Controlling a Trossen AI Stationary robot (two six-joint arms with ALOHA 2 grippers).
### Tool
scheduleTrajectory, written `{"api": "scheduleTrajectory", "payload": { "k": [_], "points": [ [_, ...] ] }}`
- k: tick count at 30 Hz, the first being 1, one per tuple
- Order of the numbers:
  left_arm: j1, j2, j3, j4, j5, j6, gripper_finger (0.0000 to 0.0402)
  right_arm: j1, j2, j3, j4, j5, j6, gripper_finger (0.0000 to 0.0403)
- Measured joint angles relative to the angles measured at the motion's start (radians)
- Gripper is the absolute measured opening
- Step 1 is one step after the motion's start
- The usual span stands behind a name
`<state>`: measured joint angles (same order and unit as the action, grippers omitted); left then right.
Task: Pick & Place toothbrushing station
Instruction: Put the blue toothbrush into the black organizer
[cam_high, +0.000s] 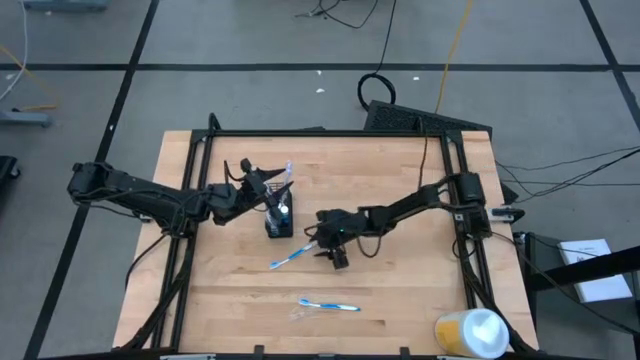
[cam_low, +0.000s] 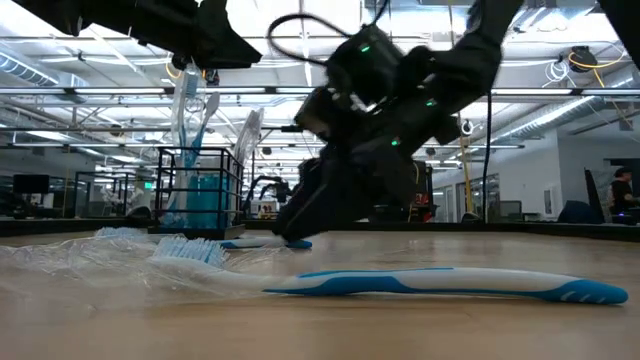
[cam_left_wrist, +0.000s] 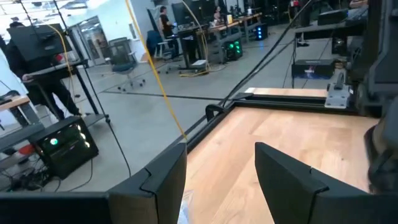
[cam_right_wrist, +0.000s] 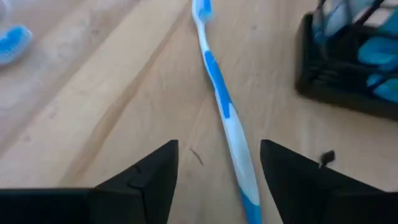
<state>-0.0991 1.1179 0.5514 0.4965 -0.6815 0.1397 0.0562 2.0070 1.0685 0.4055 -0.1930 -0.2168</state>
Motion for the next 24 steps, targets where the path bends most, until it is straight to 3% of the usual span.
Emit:
{"api": "scheduleTrajectory", "payload": {
  "k": [4, 9, 14, 20, 24],
  "points": [
    [-0.001, 0.000, 0.000, -0.003, 0.000, 0.000, 0.0195, -0.010, 0.078, 0.093, -0.066, -0.042, -0.013, 0.0218],
    [-0.001, 0.000, 0.000, -0.008, 0.000, -0.009, 0.0196, -0.032, 0.133, 0.139, -0.096, -0.061, -0.013, 0.0186],
    [-0.001, 0.000, 0.000, -0.024, 0.000, -0.014, 0.0195, -0.048, 0.149, 0.130, -0.134, -0.022, -0.017, 0.0126],
    [-0.001, 0.000, 0.000, -0.030, 0.000, -0.015, 0.0196, -0.053, 0.152, 0.104, -0.161, 0.008, -0.015, 0.0024],
    [-0.001, 0.000, 0.000, -0.031, 0.000, -0.015, 0.0196, -0.053, 0.153, 0.103, -0.200, 0.009, -0.015, 0.0016]
  ]
}}
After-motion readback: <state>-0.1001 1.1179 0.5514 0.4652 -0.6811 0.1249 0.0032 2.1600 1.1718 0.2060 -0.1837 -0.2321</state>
